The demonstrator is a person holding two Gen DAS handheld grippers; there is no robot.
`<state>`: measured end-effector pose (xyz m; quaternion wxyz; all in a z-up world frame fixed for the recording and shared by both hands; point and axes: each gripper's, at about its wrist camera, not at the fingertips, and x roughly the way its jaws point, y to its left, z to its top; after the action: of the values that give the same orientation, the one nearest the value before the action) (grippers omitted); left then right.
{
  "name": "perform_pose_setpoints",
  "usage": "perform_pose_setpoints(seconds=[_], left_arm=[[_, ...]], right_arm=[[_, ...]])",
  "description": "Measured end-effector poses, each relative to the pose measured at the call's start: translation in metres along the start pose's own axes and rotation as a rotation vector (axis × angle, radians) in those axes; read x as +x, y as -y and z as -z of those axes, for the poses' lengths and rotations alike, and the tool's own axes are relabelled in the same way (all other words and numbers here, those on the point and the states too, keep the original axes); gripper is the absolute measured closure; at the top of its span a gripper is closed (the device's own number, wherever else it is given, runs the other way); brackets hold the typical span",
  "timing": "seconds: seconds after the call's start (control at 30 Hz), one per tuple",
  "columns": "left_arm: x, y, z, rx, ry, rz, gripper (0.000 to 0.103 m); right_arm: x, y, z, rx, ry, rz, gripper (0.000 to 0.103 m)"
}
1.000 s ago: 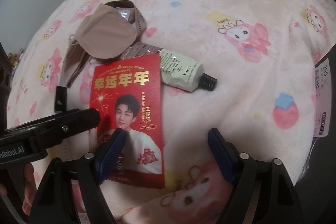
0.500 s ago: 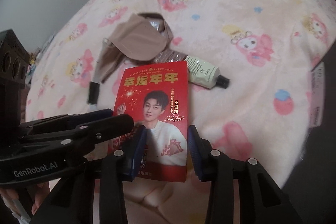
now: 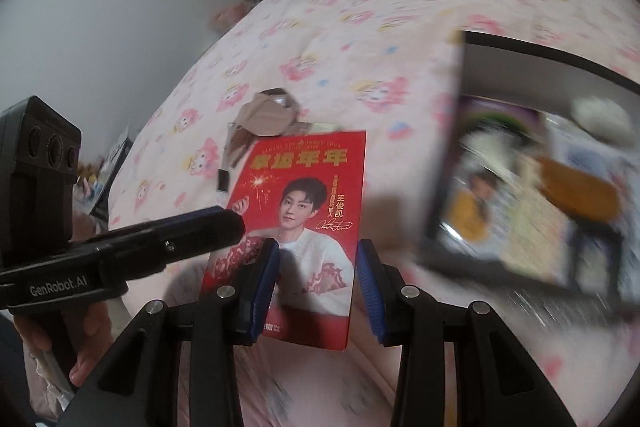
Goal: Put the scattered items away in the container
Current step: 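Carry the red card with the right gripper over the black box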
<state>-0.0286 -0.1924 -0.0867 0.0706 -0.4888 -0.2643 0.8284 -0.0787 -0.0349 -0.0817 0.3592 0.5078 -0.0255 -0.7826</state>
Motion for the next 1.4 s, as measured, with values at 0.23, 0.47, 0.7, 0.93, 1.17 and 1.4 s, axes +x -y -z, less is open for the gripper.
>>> perform_pose_setpoints(seconds=[0.23, 0.47, 0.7, 0.93, 1.17, 1.4], left_arm=[[0.044, 0.055, 0.046, 0.052, -0.102, 0.038, 0.064], [0.084, 0.07, 0.072, 0.022, -0.173, 0.037, 0.064], [0.087, 0.065, 0.069, 0.024, -0.19, -0.031, 0.053], [0.054, 0.052, 0.04, 0.087, -0.036, -0.088, 0.041], [0.069, 0.049, 0.018, 0.171, 0.084, -0.125, 0.05], [0.08, 0.05, 0.023, 0.194, 0.044, -0.071, 0.053]], right_arm=[[-0.043, 0.047, 0.044, 0.047, 0.032, 0.109, 0.066], [-0.05, 0.089, 0.062, 0.107, 0.029, 0.144, 0.066], [-0.035, 0.117, 0.076, 0.203, 0.024, 0.093, 0.066], [-0.065, 0.114, 0.091, 0.256, 0.051, 0.169, 0.062], [-0.054, 0.116, 0.111, 0.296, -0.037, 0.147, 0.062], [-0.041, 0.106, 0.115, 0.286, -0.057, 0.126, 0.062]])
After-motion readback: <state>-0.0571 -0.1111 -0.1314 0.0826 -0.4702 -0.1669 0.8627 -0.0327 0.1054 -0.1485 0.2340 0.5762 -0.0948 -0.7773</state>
